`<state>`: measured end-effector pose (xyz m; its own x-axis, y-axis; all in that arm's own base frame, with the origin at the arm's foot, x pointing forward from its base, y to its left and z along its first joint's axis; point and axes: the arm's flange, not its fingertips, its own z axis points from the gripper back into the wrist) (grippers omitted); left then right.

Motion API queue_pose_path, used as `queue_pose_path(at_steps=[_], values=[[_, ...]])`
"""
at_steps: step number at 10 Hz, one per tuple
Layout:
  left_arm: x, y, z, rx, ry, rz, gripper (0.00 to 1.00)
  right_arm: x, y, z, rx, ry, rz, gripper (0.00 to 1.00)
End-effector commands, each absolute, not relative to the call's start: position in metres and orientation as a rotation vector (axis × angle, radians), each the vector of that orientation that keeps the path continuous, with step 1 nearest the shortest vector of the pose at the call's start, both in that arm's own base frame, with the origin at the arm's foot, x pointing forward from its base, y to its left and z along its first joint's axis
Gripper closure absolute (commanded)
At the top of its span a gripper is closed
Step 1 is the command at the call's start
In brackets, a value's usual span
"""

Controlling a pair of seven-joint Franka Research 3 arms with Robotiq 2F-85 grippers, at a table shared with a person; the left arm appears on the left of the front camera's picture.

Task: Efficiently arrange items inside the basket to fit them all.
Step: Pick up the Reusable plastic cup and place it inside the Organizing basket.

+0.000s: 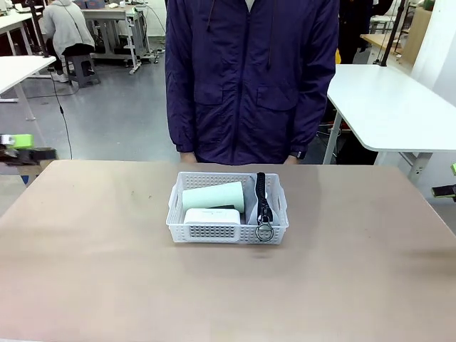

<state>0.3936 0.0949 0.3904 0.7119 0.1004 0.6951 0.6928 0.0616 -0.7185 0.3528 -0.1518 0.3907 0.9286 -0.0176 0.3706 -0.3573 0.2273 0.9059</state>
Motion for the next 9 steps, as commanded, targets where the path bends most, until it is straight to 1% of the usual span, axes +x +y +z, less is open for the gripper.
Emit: queue_pose_path(at_steps=[1, 9], values=[[0.3753, 0.1077, 0.4120, -1.358, -0.796, -0.532, 0.00, 0.3497, -0.1517, 0.3921, 1.329, -0.337, 0.252, 0.00], [0.3753, 0.1077, 0.4120, -1.358, -0.796, -0.532, 0.00, 0.3497, -0.1517, 0.3921, 1.329, -0.337, 0.252, 0.00]])
